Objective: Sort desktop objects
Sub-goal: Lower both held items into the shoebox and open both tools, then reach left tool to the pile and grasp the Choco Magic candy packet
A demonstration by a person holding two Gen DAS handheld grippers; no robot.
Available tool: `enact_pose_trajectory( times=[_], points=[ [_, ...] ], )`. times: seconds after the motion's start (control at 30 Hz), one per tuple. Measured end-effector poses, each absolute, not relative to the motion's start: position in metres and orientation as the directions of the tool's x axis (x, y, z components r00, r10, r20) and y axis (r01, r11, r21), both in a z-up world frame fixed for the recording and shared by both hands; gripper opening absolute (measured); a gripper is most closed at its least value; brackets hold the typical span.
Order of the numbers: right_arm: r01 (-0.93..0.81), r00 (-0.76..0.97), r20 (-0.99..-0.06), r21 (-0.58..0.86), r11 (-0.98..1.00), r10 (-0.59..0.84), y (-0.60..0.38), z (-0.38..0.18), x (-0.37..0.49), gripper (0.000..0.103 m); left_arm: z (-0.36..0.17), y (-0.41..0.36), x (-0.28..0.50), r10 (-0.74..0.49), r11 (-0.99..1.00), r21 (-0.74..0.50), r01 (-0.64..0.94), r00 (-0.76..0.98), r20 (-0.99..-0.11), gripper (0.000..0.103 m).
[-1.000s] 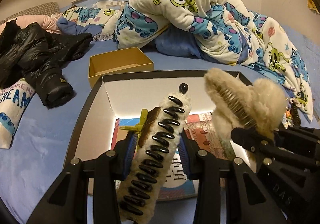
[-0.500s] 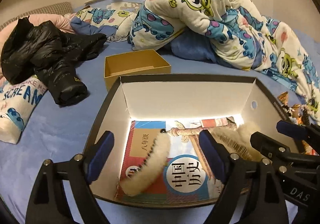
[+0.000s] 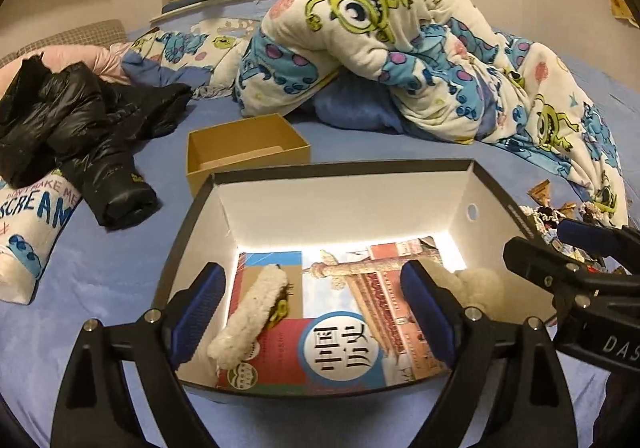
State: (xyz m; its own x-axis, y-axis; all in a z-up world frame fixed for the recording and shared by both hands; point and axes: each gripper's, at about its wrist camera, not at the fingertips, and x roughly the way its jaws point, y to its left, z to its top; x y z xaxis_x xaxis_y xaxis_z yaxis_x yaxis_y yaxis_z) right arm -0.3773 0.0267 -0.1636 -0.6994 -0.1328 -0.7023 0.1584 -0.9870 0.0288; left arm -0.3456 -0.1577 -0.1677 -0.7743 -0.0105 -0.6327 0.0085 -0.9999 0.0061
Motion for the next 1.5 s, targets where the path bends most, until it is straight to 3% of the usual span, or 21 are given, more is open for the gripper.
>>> enact_pose_trajectory(
  times=[0.2, 0.47, 0.67, 0.8, 1.13, 1.5],
  points=[
    [0.118, -0.714, -0.689, 0.058, -0.991, -0.125, 0.058, -0.155, -0.369, 0.078, -0.160, -0.126, -0.343, 0.078, -0.997, -0.041, -0.068, -0.784, -0.616, 0.098],
    [0.009, -0.739, -0.673, 0.054, -0.998, -0.043, 0.132, -0.147, -0.353, 0.078, -0.156, -0.042, -0.336, 0.203, -0.971, -0.025, -0.237, -0.766, -0.610, 0.098],
    [-0.115, -0.733, -0.679, 0.065, -0.991, 0.040, 0.202, -0.151, -0.343, 0.078, -0.179, 0.059, -0.312, 0.270, -0.886, 0.120, -0.447, -0.709, -0.651, 0.098],
    [-0.178, -0.715, -0.693, 0.047, -0.983, 0.096, 0.240, -0.162, -0.335, 0.078, -0.184, 0.120, -0.293, 0.317, -0.826, 0.187, -0.531, -0.713, -0.625, 0.098],
    [-0.255, -0.682, -0.714, 0.027, -0.967, 0.159, 0.303, -0.179, -0.317, 0.078, -0.196, 0.171, -0.318, 0.396, -0.849, 0.010, -0.528, -0.648, -0.650, 0.098],
    [-0.260, -0.651, -0.753, 0.101, -0.960, 0.097, 0.330, -0.222, -0.320, 0.078, -0.234, 0.182, -0.337, 0.392, -0.844, -0.009, -0.536, -0.606, -0.692, 0.098]
  ],
)
